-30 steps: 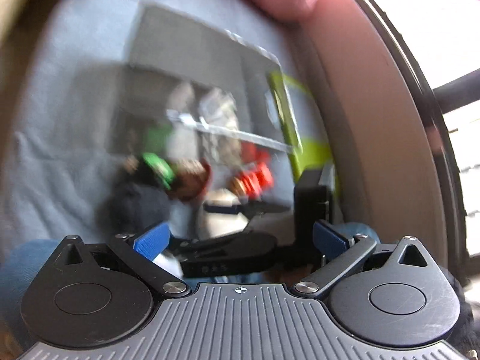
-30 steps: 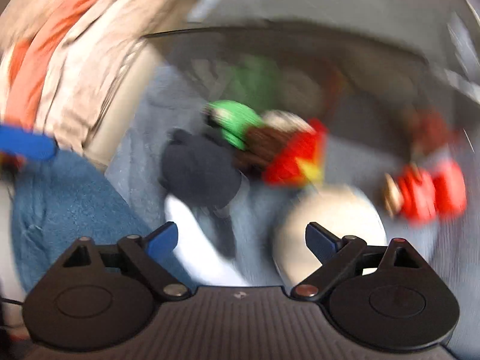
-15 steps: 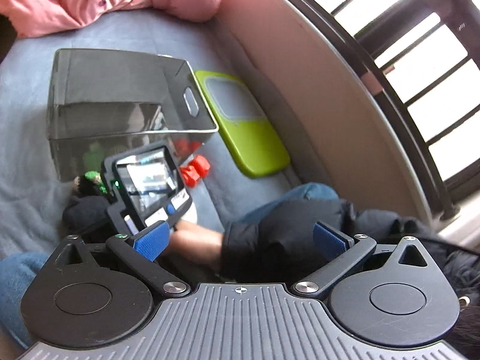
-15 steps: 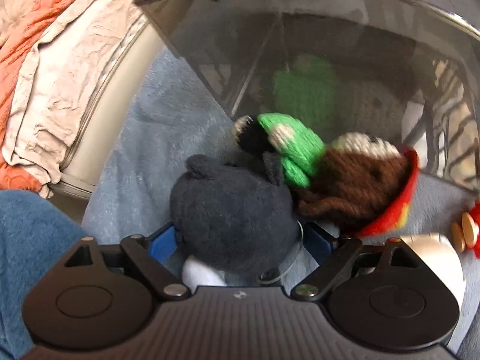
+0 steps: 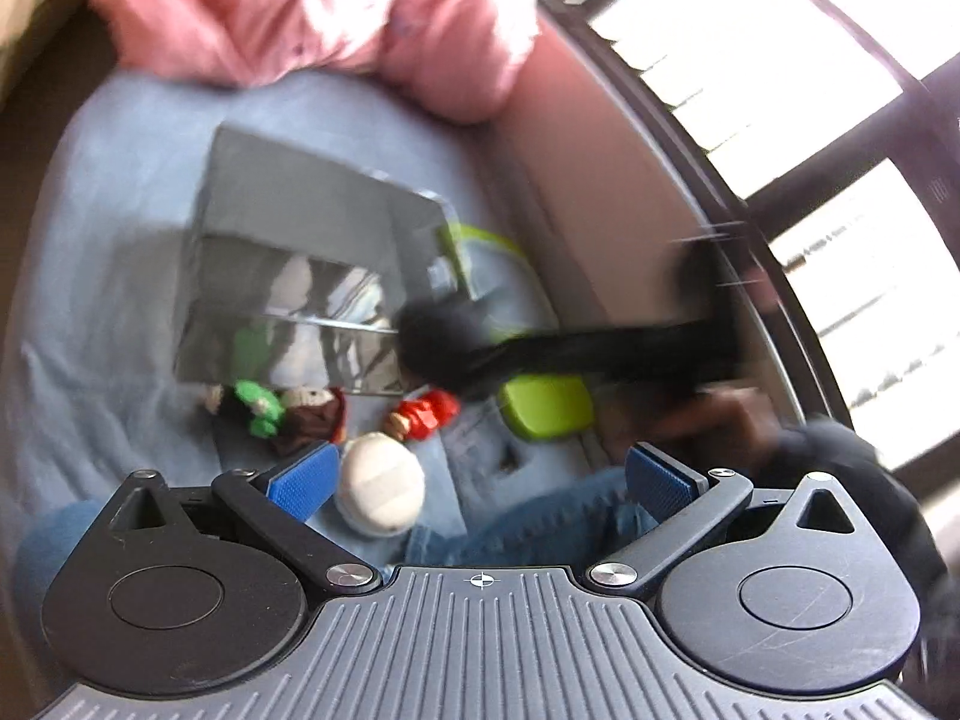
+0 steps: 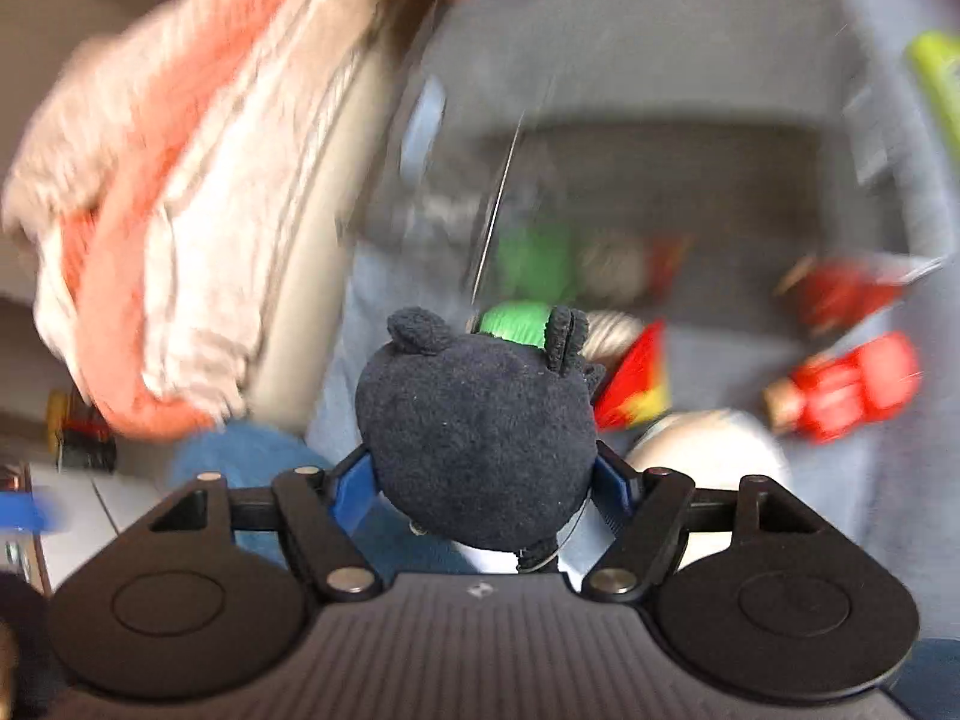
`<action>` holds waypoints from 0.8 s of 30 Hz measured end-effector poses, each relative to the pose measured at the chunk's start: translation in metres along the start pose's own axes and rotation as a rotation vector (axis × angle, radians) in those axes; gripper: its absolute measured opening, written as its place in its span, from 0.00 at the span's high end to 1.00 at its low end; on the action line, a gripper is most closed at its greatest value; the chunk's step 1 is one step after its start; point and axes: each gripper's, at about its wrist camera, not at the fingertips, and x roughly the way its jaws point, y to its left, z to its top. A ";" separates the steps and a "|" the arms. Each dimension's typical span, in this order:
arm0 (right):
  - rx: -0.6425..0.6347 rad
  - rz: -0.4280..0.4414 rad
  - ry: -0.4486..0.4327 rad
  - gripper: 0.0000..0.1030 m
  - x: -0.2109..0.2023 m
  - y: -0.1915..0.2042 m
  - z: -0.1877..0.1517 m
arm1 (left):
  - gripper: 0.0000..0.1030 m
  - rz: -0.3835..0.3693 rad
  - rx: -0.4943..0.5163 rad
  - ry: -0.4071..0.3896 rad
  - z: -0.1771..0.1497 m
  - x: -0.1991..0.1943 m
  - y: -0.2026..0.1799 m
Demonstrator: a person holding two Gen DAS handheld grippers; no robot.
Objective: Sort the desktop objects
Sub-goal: 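Lift the black plush with the right gripper and drop it into the clear box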
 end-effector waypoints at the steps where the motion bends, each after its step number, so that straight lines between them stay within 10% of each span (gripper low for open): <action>1: -0.008 -0.015 -0.038 0.28 -0.018 0.000 0.010 | 0.00 0.006 -0.030 0.021 0.004 0.015 0.007; 9: -0.046 -0.228 -0.126 0.28 -0.026 0.003 0.110 | 0.00 0.012 0.155 0.369 -0.013 0.137 -0.010; 16: 0.039 -0.207 0.177 0.27 0.128 -0.003 0.164 | 0.00 -0.091 0.233 0.357 -0.015 0.118 -0.005; 24: -0.143 -0.281 0.417 0.27 0.231 0.028 0.169 | 0.00 -0.024 0.218 0.318 -0.006 0.115 0.011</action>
